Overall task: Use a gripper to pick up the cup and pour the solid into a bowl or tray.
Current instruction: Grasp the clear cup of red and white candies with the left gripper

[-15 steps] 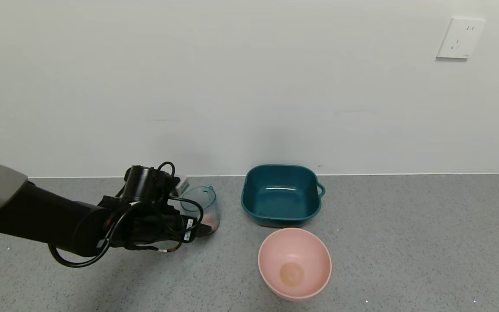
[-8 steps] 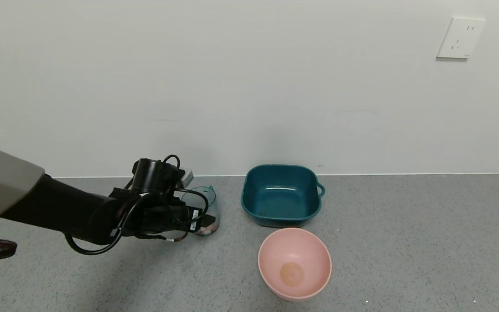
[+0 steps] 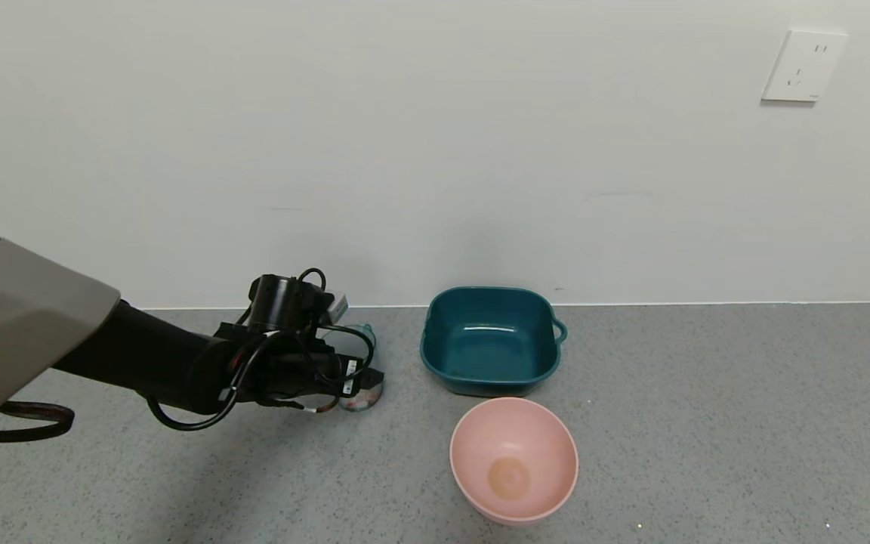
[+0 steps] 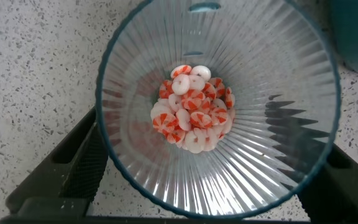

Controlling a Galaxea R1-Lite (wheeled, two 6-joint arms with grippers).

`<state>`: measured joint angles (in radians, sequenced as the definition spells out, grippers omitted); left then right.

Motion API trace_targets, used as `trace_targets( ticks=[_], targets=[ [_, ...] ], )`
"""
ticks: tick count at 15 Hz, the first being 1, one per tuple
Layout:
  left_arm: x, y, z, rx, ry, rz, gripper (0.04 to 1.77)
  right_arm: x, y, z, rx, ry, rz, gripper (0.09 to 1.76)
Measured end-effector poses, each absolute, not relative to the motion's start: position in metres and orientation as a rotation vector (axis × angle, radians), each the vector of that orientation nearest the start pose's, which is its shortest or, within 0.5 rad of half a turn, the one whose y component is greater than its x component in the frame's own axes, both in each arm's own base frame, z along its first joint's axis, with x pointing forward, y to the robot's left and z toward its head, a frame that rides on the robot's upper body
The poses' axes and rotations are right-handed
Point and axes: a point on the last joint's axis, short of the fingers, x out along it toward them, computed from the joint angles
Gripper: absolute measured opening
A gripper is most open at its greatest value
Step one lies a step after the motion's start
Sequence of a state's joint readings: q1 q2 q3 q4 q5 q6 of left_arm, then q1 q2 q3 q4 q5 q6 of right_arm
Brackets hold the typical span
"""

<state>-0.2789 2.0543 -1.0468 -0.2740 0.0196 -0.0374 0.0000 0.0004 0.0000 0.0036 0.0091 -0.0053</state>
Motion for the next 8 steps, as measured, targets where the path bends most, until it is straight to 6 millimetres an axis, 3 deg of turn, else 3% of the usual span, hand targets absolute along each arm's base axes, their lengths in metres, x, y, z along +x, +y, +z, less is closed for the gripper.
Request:
trace_targets(
  ticks=[8],
  targets=[
    [0.3545, -0.1050, 0.0834, 0.068, 0.640, -0.235, 1.72, -0.0228, 0.0002, 0.0751, -0.006, 0.004, 0.009, 1.71]
  ],
)
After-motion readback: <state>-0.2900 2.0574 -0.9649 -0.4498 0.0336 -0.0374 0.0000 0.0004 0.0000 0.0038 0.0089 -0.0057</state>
